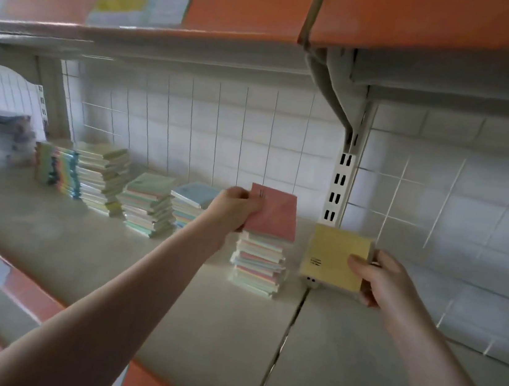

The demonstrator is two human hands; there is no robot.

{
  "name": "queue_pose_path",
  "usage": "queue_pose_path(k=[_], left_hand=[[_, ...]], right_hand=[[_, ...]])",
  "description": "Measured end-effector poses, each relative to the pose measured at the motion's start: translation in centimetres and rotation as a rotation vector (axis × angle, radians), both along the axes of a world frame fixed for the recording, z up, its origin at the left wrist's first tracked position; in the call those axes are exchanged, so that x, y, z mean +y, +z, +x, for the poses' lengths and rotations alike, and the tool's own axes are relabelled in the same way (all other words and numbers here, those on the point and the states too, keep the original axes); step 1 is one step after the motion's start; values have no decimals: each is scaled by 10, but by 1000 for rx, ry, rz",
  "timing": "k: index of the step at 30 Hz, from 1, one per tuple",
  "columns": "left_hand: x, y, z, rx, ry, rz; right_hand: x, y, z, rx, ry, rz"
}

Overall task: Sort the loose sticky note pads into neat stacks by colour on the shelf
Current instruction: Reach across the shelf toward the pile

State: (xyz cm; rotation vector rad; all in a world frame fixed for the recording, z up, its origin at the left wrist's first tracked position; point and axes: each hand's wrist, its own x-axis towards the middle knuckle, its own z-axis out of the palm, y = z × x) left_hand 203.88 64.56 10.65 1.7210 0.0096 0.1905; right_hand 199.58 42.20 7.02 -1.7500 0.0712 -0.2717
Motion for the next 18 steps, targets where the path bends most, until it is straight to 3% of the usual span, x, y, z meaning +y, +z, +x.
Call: queue_pose_path(k=[10, 18], left_hand=[[-18, -4, 57, 5, 180, 502], [-7, -11, 63, 26, 184, 600]], right_hand=[[-23, -10, 5, -8, -60, 18], [-31, -17, 1, -18, -59, 18]])
